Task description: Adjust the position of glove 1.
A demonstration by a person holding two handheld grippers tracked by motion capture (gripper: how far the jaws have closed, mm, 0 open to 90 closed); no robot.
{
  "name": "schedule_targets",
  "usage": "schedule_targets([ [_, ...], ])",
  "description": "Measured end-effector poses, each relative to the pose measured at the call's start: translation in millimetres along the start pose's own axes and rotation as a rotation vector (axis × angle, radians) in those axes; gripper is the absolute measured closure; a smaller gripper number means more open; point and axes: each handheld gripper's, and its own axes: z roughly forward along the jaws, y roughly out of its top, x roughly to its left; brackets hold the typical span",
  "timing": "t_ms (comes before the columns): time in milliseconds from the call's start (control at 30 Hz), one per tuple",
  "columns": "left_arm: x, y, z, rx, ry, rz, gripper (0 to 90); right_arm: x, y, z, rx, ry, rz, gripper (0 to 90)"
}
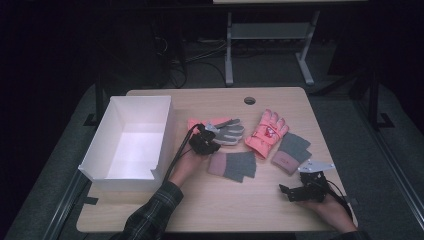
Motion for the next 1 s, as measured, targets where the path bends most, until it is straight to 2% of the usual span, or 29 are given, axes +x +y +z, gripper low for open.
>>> schedule_targets([
  [433, -17.1, -12.7, -13.4, 0.043, -0.071, 0.030, 89.7, -0.1, 0.0, 0.0, 0.000, 0.000, 0.000, 1.8],
  [533, -27.1, -18.6, -17.1, 0.052, -0.105, 0.035, 89.7, 0.0, 0.0, 0.0, 0.001, 0.001, 0.000, 1.8],
  [767, -43.1, -30.5, -26.3, 0.061, -0.142, 0.063, 89.6, -0.1, 0.0, 0.0, 0.000, 0.000, 0.000, 1.8],
  [833, -47.3, -33.4, -28.0, 0.056, -0.154, 0.056, 89.6, -0.1, 0.0, 0.0, 0.000, 0.001, 0.000, 1.8],
  [900, -49.0, -34.5, -28.9, 0.059, -0.163, 0.060, 89.6, -0.1, 0.0, 0.0, 0.000, 0.000, -0.001, 1.8],
  [1000, -55.0, -36.0, -30.7, 0.053, -0.153, 0.079, 89.6, -0.1, 0.0, 0.0, 0.000, 0.000, -0.001, 1.8],
])
